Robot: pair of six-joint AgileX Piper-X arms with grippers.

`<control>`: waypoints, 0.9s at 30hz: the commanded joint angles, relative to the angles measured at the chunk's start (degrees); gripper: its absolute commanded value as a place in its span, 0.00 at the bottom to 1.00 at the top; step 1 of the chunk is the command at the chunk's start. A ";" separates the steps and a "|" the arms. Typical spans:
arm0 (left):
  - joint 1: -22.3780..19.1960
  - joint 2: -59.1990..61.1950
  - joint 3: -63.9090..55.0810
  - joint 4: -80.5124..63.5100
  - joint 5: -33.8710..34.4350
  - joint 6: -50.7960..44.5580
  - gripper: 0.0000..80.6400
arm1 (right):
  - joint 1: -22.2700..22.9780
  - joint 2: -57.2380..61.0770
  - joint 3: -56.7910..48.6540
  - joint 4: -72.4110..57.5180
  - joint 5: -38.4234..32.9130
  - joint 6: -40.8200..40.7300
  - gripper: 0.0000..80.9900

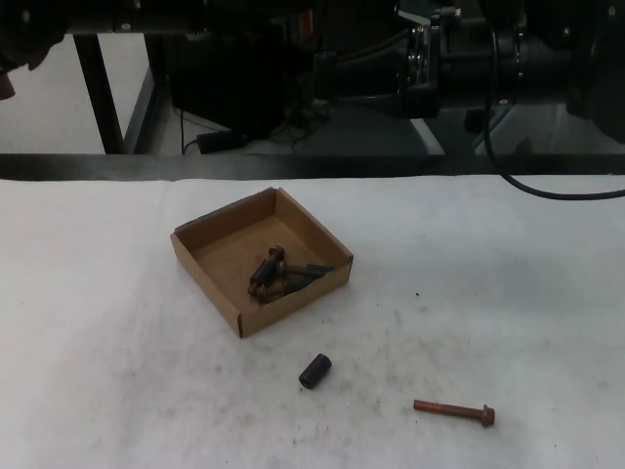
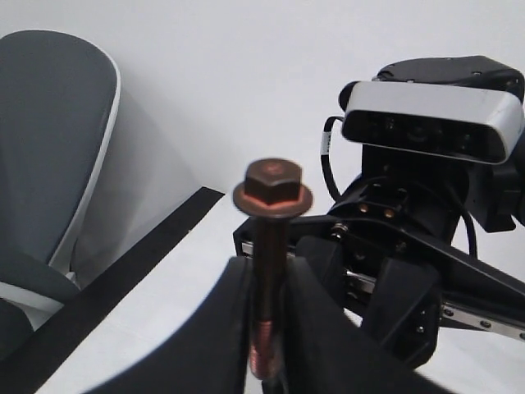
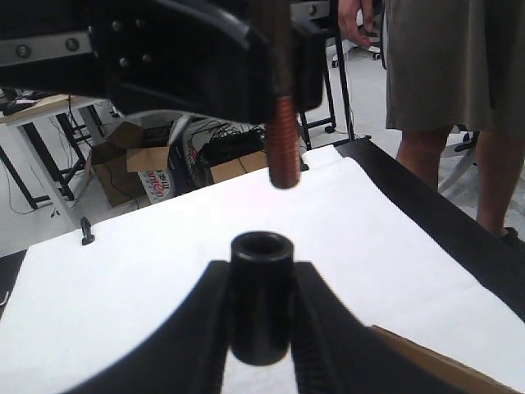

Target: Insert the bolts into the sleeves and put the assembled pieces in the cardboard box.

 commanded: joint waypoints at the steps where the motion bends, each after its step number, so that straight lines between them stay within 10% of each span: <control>1: -0.07 -0.80 -0.25 0.03 -0.05 0.06 0.01 | 0.20 -0.70 -0.40 -0.42 0.08 -0.09 0.00; 27: -2.24 -0.80 -0.25 0.02 -0.04 0.90 0.01 | 0.20 -0.70 -0.40 -0.42 0.08 -0.22 0.00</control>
